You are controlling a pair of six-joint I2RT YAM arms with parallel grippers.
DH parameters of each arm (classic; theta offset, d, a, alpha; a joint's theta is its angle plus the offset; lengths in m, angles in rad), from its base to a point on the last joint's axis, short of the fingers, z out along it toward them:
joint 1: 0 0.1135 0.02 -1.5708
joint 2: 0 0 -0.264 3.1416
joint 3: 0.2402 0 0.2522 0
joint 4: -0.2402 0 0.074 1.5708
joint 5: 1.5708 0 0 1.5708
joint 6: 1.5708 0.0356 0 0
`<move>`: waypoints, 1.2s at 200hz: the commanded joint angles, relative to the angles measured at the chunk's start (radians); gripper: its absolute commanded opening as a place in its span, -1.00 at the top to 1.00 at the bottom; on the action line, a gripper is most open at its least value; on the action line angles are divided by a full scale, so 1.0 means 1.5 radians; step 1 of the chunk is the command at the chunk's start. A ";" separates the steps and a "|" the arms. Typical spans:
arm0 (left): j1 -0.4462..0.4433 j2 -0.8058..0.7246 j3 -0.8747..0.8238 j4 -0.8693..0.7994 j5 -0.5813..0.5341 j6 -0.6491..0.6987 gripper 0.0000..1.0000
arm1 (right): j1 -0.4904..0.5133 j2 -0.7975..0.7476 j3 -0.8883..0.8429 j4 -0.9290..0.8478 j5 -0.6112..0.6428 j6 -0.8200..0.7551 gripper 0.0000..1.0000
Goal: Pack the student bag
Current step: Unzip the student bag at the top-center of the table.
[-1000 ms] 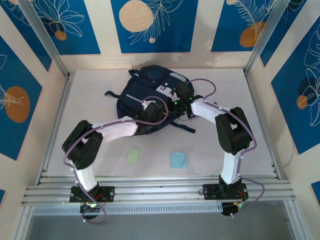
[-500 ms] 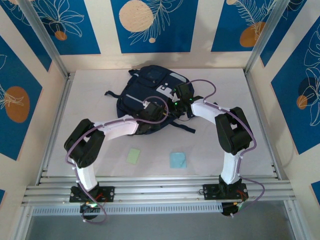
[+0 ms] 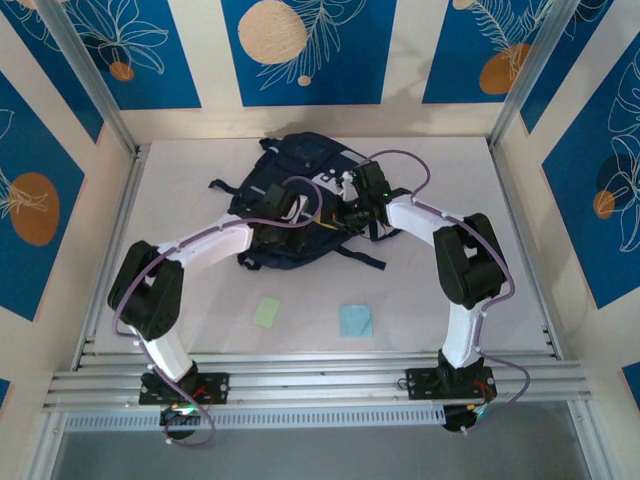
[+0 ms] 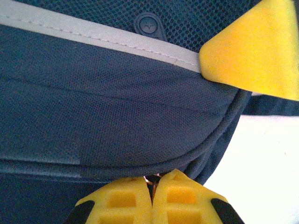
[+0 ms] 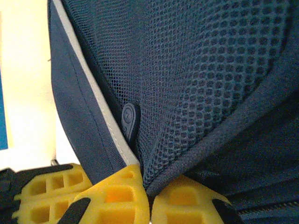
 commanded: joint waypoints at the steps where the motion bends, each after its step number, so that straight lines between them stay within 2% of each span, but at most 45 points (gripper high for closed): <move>1: 0.070 -0.013 0.006 -0.148 -0.054 0.084 1.00 | -0.056 -0.031 0.004 -0.092 0.017 -0.106 1.00; 20: 0.067 -0.004 0.021 -0.161 -0.021 0.098 1.00 | -0.068 -0.037 -0.002 -0.085 0.009 -0.095 1.00; 36: 0.058 -0.001 0.013 -0.140 -0.004 0.075 1.00 | -0.068 -0.037 -0.003 -0.066 -0.016 -0.061 1.00; 49: 0.042 0.001 0.001 -0.116 -0.021 0.055 1.00 | -0.059 -0.035 -0.001 -0.046 -0.037 -0.028 1.00; 76: 0.009 0.023 0.001 -0.118 -0.110 0.049 1.00 | -0.033 -0.030 0.006 -0.021 -0.029 0.028 1.00; 98: -0.001 0.035 0.000 -0.131 -0.114 0.055 0.75 | -0.024 -0.016 0.025 -0.031 -0.014 0.031 1.00; 127: -0.003 0.036 -0.008 -0.145 -0.087 0.078 0.58 | -0.023 -0.011 0.034 -0.042 0.009 0.020 1.00; 137: -0.003 0.039 -0.006 -0.159 -0.086 0.097 0.69 | -0.022 -0.013 0.035 -0.048 0.022 0.004 1.00; 148: -0.002 0.045 0.002 -0.180 -0.092 0.119 1.00 | -0.023 -0.015 0.038 -0.058 0.037 -0.027 1.00; 171: 0.008 0.051 0.013 -0.201 -0.113 0.142 1.00 | -0.030 -0.009 0.053 -0.091 0.064 -0.071 1.00; 216: 0.041 -0.008 -0.006 -0.145 -0.118 0.146 1.00 | -0.064 -0.013 0.054 -0.101 0.066 -0.093 1.00; 240: 0.086 -0.016 -0.006 -0.154 -0.159 0.116 1.00 | -0.081 -0.010 0.061 -0.121 0.073 -0.129 1.00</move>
